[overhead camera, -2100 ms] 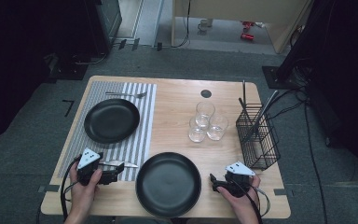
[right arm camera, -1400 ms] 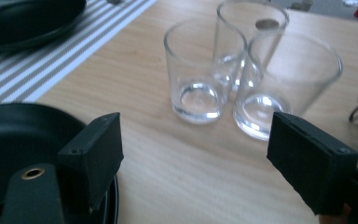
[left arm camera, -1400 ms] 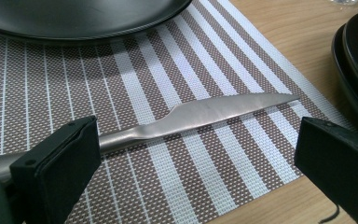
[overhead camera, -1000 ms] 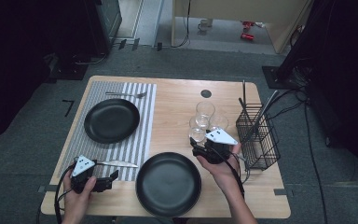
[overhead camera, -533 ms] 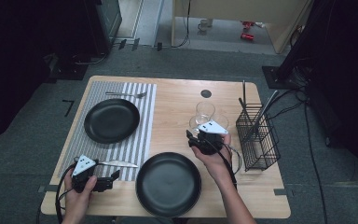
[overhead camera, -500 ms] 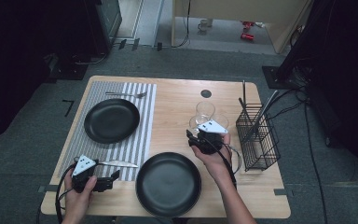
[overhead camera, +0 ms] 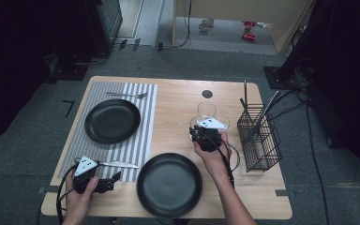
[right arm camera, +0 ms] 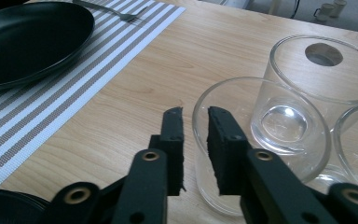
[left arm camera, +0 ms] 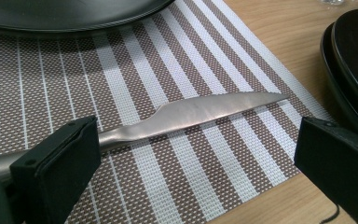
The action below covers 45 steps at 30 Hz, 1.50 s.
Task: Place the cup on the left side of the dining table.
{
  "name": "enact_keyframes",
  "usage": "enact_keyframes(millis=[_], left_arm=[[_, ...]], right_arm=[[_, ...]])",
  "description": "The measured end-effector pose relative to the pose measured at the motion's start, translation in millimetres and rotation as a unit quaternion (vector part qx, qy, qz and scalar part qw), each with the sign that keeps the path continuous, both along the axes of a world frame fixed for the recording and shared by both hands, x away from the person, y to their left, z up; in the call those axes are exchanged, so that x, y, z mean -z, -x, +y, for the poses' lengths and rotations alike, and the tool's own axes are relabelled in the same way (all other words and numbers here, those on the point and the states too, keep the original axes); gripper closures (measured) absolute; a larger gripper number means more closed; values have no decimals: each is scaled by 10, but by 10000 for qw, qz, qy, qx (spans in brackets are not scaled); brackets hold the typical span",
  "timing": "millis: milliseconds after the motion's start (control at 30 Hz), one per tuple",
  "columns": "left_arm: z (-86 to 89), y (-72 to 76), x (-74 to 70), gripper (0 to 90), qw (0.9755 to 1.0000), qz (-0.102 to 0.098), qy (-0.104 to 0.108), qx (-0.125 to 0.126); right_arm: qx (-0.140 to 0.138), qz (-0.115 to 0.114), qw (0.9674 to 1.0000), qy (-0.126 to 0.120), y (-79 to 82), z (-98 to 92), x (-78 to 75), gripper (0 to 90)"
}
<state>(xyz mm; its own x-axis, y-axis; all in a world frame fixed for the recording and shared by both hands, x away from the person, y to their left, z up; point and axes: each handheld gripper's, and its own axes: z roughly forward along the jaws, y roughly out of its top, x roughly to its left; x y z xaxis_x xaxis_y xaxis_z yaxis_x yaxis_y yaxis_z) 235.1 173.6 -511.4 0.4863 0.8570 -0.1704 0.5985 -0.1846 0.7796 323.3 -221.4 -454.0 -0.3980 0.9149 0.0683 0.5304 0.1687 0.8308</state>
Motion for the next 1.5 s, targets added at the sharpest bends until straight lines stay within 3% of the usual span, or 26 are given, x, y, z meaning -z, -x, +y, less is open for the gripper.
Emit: enact_keyframes(millis=[167,267,600,633,667,767,900,967,1333,1500], left_arm=[[-14,4,-1,6,10000,-15,-43,25],[-22,9,-19,6,10000,5,63,42],[-28,7,-7,6,10000,6,12,58],[-28,7,-8,6,10000,4,13,57],[-29,8,-9,6,10000,0,3,61],[-38,12,-10,6,10000,-1,-2,78],[-41,8,-3,6,10000,7,-15,89],[-39,6,1,6,10000,14,-14,89],[-53,3,-5,6,9999,2,20,135],[-77,13,-21,6,9998,-24,39,184]], right_arm=[[-295,-13,9996,-9,31,2,5,819],[-365,4,9993,-48,50,6,5,819],[-738,-26,9972,-91,188,85,19,738],[-854,-37,9963,-38,215,106,14,680],[-854,-37,9963,-38,215,106,14,680],[-490,-342,9973,424,270,142,-3,442],[-243,-505,9974,445,283,106,-36,265],[-84,-440,9979,462,255,69,-30,154],[193,-164,9976,638,91,41,144,122],[134,46,9989,448,25,24,222,164]])
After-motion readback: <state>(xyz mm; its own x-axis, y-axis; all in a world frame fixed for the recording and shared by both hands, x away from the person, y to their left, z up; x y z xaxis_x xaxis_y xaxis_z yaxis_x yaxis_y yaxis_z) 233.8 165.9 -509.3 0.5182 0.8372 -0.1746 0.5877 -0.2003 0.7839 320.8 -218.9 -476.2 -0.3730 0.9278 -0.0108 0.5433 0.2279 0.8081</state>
